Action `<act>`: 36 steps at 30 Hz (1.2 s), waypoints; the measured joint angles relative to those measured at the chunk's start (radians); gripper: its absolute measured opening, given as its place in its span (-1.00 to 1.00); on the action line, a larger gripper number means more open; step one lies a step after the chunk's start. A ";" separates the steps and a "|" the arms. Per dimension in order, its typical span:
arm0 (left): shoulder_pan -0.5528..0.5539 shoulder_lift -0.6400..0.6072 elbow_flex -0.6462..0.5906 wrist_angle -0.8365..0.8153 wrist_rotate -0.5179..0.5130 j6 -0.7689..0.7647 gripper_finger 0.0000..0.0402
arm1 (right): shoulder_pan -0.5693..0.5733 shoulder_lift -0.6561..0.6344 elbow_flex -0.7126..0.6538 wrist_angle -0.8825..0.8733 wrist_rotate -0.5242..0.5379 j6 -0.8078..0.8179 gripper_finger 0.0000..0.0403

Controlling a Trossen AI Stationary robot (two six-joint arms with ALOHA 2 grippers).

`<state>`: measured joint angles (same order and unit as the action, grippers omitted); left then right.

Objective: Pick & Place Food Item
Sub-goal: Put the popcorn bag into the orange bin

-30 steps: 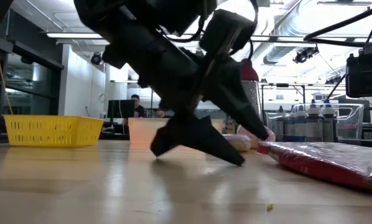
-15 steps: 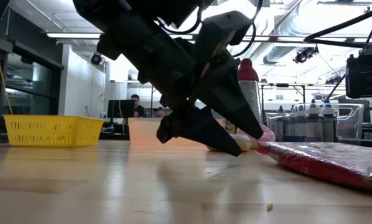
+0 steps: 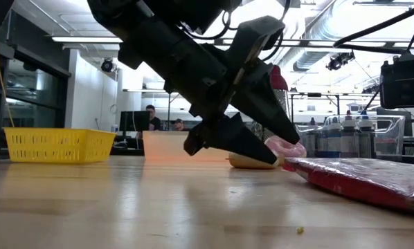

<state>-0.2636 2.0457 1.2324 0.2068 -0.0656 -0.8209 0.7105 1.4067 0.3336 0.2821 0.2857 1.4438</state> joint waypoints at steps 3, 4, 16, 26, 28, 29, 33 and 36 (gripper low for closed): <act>0.000 0.000 0.000 -0.020 0.000 -0.014 -0.07 | 0.001 0.000 0.000 0.000 0.000 0.001 -0.99; 0.000 0.000 0.000 -0.033 0.000 -0.015 -0.07 | 0.001 0.000 0.000 0.000 0.000 0.001 -0.99; 0.000 0.000 0.000 -0.065 0.001 -0.032 -0.07 | -0.020 0.097 0.003 0.132 -0.012 -0.015 -0.99; 0.000 0.007 0.001 -0.065 0.030 -0.034 -0.07 | -0.032 0.149 0.004 0.242 0.019 -0.045 -0.99; 0.000 0.018 0.001 -0.053 0.040 -0.047 -0.07 | -0.040 0.149 0.005 0.243 0.018 -0.055 -0.99; 0.000 0.022 0.003 -0.053 0.049 -0.049 -0.07 | -0.045 0.149 0.004 0.246 0.014 -0.060 -0.99; 0.000 0.051 0.005 0.009 0.067 -0.064 -0.07 | -0.063 0.150 0.003 0.261 -0.001 -0.083 -0.99; 0.000 0.061 0.004 0.048 0.071 -0.065 -0.07 | -0.070 0.150 0.003 0.266 -0.007 -0.088 -0.99</act>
<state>-0.2638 2.1067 1.2362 0.2547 0.0051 -0.8860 0.6406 1.5570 0.3367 0.5479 0.2788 1.3559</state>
